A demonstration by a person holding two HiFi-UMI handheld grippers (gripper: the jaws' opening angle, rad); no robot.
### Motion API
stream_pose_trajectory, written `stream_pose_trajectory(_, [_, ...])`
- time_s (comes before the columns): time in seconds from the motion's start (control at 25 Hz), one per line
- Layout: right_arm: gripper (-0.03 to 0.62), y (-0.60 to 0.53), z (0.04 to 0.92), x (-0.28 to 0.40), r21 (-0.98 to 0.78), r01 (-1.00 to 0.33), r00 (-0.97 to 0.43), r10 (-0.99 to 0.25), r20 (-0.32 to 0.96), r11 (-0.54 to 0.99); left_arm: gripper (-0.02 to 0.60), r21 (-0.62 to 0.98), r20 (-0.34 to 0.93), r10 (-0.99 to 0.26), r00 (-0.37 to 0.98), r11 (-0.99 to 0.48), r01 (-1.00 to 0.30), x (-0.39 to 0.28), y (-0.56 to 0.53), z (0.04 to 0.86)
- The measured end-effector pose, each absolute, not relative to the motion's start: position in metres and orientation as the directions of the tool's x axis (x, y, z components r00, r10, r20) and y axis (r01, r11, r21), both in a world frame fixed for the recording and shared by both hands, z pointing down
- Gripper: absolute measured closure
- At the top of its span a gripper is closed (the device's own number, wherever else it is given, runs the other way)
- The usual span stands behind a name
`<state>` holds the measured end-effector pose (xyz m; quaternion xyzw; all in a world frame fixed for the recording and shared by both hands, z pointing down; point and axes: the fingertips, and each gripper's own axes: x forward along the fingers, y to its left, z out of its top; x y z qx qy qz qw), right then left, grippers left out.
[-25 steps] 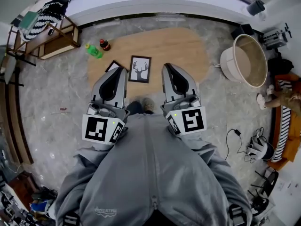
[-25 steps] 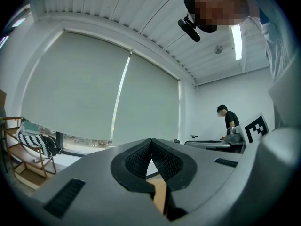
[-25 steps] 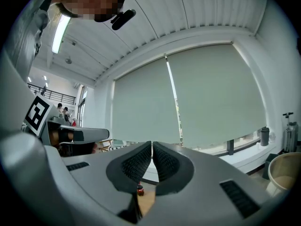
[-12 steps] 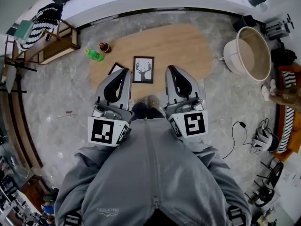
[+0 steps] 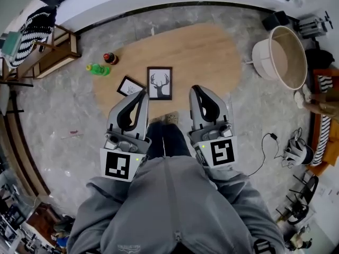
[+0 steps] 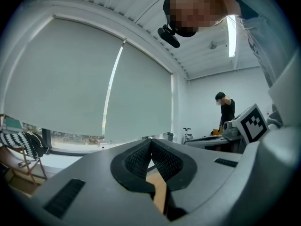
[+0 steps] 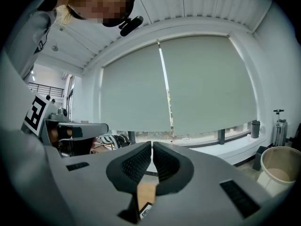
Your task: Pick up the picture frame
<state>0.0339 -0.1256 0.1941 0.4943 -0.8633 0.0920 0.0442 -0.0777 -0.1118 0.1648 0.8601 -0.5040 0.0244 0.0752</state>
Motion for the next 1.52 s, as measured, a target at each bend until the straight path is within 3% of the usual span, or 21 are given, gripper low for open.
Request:
stream_pose_trajectory(1.08, [0.560, -0.145, 0.449, 0.016, -0.162, -0.866, -0.500, -0.799, 0.335, 0.474, 0.563, 0.163, 0.222, -0.776, 0.590, -0.567, -0.807, -0.081, -0.141, 0.427])
stream_pose_trajectory(1.52, [0.560, -0.157, 0.509, 0.011, -0.158, -0.855, -0.517, -0.787, 0.336, 0.494, 0.563, 0.177, 0.287, -0.748, 0.598, -0.572, -0.801, -0.086, -0.148, 0.504])
